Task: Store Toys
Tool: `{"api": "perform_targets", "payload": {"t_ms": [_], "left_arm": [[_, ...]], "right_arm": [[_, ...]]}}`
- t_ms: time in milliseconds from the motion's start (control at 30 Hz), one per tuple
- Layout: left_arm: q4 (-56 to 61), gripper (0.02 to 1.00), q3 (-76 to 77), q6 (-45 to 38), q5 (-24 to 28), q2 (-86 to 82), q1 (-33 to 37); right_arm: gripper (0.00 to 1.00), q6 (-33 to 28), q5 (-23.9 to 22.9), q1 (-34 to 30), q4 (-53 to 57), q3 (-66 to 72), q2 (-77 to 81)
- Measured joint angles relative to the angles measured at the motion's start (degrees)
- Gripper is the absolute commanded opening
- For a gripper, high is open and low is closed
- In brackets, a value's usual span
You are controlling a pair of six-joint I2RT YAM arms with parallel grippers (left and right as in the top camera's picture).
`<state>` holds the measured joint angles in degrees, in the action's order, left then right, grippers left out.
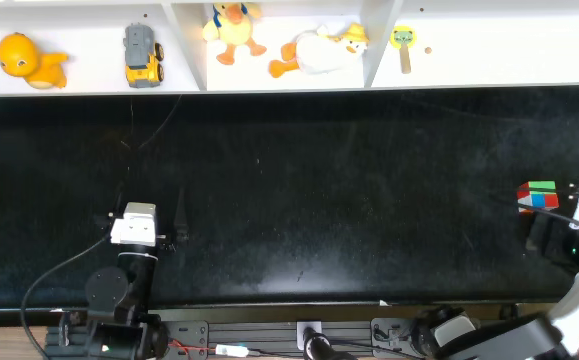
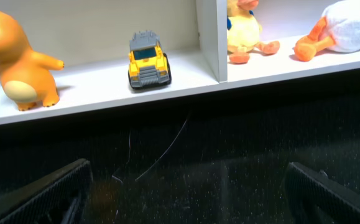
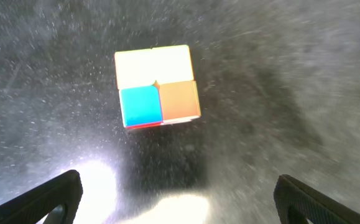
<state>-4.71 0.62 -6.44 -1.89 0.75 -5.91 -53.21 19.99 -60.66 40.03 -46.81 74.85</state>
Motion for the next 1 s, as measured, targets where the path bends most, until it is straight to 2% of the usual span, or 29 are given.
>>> {"api": "perform_targets", "payload": {"t_ms": [367, 667, 767, 867, 1000], "left_arm": [[0.0, 0.998, 0.0, 0.0, 0.0, 0.0, 0.0], [0.0, 0.998, 0.0, 0.0, 0.0, 0.0, 0.0], [0.0, 0.998, 0.0, 0.0, 0.0, 0.0, 0.0], [0.0, 0.996, 0.0, 0.0, 0.0, 0.0, 0.0], [0.0, 0.996, 0.0, 0.0, 0.0, 0.0, 0.0]], "right_arm": [[0.998, -2.3, 1.1, 3.8, -4.9, 0.0, 10.0], [0.989, 3.4, 2.6, 7.0, -11.6, 0.0, 12.9], [0.882, 5.3, 2.7, 7.0, -11.6, 0.0, 12.9], [0.678, 6.9, 2.7, 7.0, -11.2, 0.0, 12.9], [0.61, 8.0, 2.7, 7.0, -10.9, 0.0, 12.9]]}}
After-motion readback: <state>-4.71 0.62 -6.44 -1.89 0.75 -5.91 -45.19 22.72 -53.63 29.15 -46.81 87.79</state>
